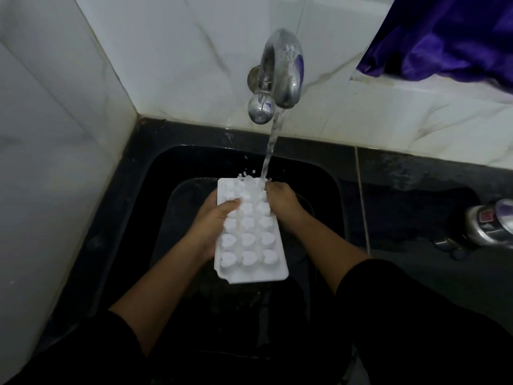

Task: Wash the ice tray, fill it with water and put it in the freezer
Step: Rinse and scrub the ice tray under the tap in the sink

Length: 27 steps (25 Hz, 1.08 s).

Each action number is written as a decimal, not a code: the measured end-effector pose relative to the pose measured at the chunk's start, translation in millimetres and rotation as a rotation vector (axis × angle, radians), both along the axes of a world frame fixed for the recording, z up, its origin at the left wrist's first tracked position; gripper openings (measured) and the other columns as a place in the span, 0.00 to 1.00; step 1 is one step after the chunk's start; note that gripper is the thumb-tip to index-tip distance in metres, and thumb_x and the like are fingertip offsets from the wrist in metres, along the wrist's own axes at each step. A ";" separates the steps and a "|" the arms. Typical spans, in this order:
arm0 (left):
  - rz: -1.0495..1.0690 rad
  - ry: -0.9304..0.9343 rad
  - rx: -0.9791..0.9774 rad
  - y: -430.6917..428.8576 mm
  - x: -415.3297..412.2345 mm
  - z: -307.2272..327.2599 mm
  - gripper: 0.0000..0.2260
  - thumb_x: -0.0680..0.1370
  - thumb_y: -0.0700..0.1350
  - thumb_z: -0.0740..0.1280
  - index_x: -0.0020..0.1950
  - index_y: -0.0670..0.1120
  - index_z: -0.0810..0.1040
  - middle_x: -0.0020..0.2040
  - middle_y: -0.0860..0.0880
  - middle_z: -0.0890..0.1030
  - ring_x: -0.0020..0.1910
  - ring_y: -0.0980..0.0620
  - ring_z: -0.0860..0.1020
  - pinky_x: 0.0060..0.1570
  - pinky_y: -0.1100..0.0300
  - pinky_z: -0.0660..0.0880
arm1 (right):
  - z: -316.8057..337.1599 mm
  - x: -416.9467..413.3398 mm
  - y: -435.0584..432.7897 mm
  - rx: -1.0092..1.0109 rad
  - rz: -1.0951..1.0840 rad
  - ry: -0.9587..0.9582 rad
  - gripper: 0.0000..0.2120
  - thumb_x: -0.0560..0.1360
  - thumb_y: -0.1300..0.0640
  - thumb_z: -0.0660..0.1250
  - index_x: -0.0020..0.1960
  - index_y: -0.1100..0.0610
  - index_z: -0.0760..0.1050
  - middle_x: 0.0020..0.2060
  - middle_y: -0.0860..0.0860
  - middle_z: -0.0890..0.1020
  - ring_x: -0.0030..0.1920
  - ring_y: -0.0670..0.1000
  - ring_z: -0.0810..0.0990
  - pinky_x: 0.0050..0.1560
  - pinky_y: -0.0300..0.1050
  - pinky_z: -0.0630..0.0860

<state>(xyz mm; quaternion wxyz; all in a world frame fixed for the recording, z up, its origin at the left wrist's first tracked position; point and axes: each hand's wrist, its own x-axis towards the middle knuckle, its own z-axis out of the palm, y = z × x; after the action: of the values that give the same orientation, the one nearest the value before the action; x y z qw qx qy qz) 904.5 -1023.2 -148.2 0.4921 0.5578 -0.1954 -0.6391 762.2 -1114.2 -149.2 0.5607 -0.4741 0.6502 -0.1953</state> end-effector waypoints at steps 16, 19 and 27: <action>-0.120 -0.172 -0.037 -5.9 -39.6 -12.7 0.14 0.87 0.48 0.62 0.69 0.48 0.80 0.61 0.47 0.87 0.60 0.47 0.85 0.62 0.47 0.81 | -33.5 -26.8 42.6 0.412 -0.532 -0.293 0.27 0.83 0.41 0.63 0.70 0.61 0.76 0.61 0.59 0.83 0.60 0.61 0.83 0.56 0.51 0.79; -0.083 -0.189 -0.007 -4.8 -39.6 -9.4 0.14 0.88 0.45 0.59 0.62 0.44 0.83 0.54 0.44 0.88 0.54 0.43 0.86 0.54 0.46 0.84 | -26.9 -24.1 42.5 0.400 -0.583 -0.365 0.24 0.86 0.48 0.58 0.76 0.62 0.69 0.72 0.61 0.76 0.72 0.63 0.75 0.58 0.52 0.75; -0.128 -0.380 0.104 -23.9 -17.7 4.8 0.05 0.82 0.40 0.67 0.55 0.45 0.83 0.43 0.48 0.86 0.37 0.54 0.84 0.30 0.62 0.78 | -22.5 -17.9 46.5 0.427 -0.691 -0.410 0.17 0.87 0.49 0.58 0.51 0.60 0.77 0.46 0.50 0.81 0.48 0.50 0.82 0.34 0.37 0.75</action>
<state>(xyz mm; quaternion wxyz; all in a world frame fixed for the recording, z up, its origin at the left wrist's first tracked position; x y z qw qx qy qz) 886.8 -1047.0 -143.4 0.3753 0.6793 -0.2865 -0.5618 744.3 -1067.6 -171.7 0.6648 -0.0545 0.6717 -0.3223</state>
